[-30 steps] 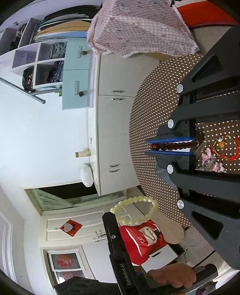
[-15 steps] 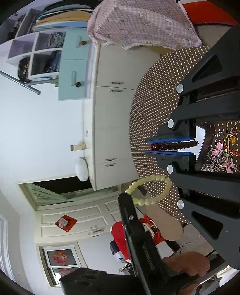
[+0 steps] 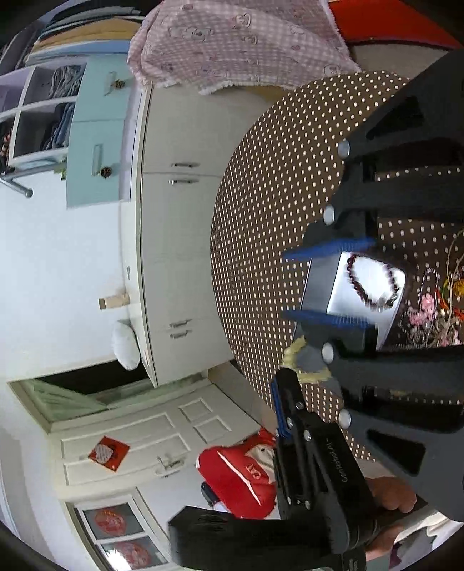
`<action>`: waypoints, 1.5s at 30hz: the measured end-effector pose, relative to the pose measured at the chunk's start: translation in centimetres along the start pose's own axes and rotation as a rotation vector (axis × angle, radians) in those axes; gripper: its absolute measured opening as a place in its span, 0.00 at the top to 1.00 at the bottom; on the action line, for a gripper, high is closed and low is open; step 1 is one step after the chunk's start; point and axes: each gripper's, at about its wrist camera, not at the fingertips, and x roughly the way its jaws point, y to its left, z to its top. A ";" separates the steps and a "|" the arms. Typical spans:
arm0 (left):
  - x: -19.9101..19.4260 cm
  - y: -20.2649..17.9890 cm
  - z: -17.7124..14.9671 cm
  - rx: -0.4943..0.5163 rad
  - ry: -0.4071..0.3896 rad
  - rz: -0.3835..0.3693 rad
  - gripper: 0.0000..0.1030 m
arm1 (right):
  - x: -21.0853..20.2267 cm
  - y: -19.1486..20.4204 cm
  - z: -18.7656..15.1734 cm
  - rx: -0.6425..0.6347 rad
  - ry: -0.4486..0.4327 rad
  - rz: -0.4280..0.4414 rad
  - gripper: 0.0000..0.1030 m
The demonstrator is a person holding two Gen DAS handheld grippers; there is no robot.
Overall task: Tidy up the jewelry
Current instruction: 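Lower the cream bead bracelet into the tin box and open the left gripper, then move the left gripper back to the pile and grasp the silver pendant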
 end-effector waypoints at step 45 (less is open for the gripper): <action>-1.9 3.0 -9.6 -0.058 0.105 0.068 0.24 | -2.5 -1.2 -6.1 0.058 0.033 -0.091 0.17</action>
